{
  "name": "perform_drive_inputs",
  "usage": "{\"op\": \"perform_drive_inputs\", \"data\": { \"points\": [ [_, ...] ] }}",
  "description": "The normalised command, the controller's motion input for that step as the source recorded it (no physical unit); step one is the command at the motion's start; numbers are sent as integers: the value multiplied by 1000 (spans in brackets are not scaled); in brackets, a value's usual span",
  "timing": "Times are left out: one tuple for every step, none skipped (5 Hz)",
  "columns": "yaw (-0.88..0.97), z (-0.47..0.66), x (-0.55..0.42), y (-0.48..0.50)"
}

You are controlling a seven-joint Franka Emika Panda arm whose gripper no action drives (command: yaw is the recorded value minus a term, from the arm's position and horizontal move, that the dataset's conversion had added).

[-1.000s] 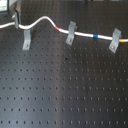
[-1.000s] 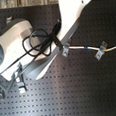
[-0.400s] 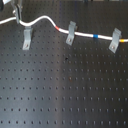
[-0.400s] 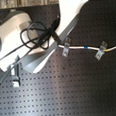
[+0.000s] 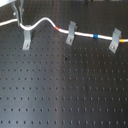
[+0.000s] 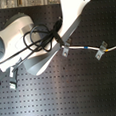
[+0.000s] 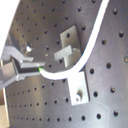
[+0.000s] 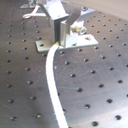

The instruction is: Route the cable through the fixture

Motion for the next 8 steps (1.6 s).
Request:
{"op": "perform_drive_inputs", "data": {
  "points": [
    [0,103,-113,-182],
    [-83,125,-239,-205],
    [-180,173,-226,-182],
    [-134,181,-72,-47],
    [-177,103,2,-1],
    [-249,125,-53,-3],
    [-257,8,-401,75],
    [-289,7,-382,150]
  ]
}}
